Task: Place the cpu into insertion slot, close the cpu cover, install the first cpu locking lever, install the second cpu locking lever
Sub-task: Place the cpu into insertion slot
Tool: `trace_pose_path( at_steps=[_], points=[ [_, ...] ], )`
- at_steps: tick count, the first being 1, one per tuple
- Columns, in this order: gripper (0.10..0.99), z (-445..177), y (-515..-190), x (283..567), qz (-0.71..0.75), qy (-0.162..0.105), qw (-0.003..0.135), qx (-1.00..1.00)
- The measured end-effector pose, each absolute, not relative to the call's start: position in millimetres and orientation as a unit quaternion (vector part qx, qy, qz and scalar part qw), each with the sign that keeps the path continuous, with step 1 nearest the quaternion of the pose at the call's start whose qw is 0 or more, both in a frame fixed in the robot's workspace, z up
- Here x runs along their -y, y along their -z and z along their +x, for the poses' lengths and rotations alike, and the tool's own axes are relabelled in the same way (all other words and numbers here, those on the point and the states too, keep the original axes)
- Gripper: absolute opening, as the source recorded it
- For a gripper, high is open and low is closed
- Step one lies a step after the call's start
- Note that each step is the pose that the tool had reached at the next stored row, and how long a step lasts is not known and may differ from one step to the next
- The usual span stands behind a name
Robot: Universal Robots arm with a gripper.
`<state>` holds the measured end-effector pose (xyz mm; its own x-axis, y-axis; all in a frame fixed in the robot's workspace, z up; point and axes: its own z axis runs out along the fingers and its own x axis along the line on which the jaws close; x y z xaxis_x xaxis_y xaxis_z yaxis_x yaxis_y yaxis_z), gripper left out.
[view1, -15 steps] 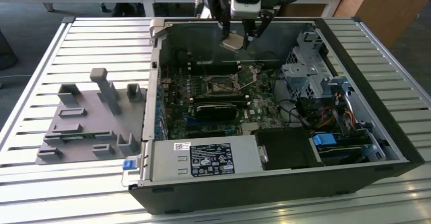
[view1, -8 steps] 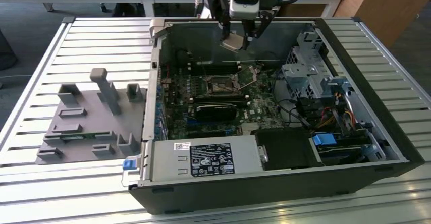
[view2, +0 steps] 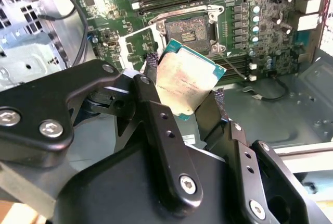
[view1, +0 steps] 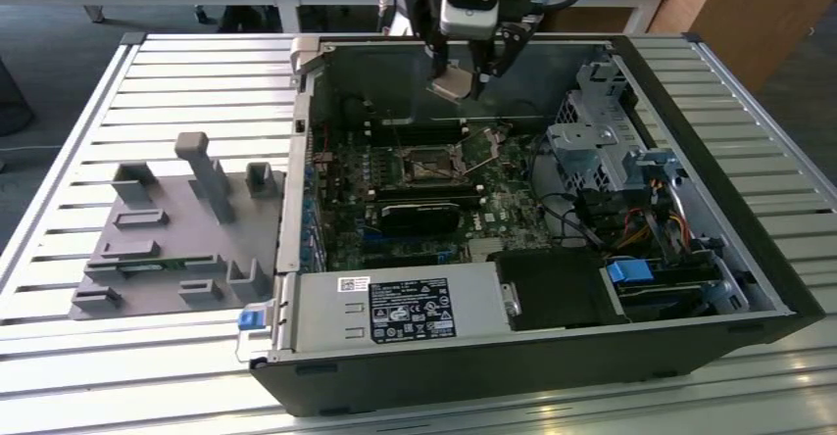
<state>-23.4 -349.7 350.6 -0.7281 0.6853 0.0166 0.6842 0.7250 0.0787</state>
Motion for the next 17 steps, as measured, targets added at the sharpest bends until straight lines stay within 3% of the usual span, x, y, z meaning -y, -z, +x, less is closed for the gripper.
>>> trace_pose_path(
  at_steps=[17],
  points=[
    [0.541, -25.2, -345.4, 349.4, 0.456, -0.039, 0.011, -0.889]
  ],
)
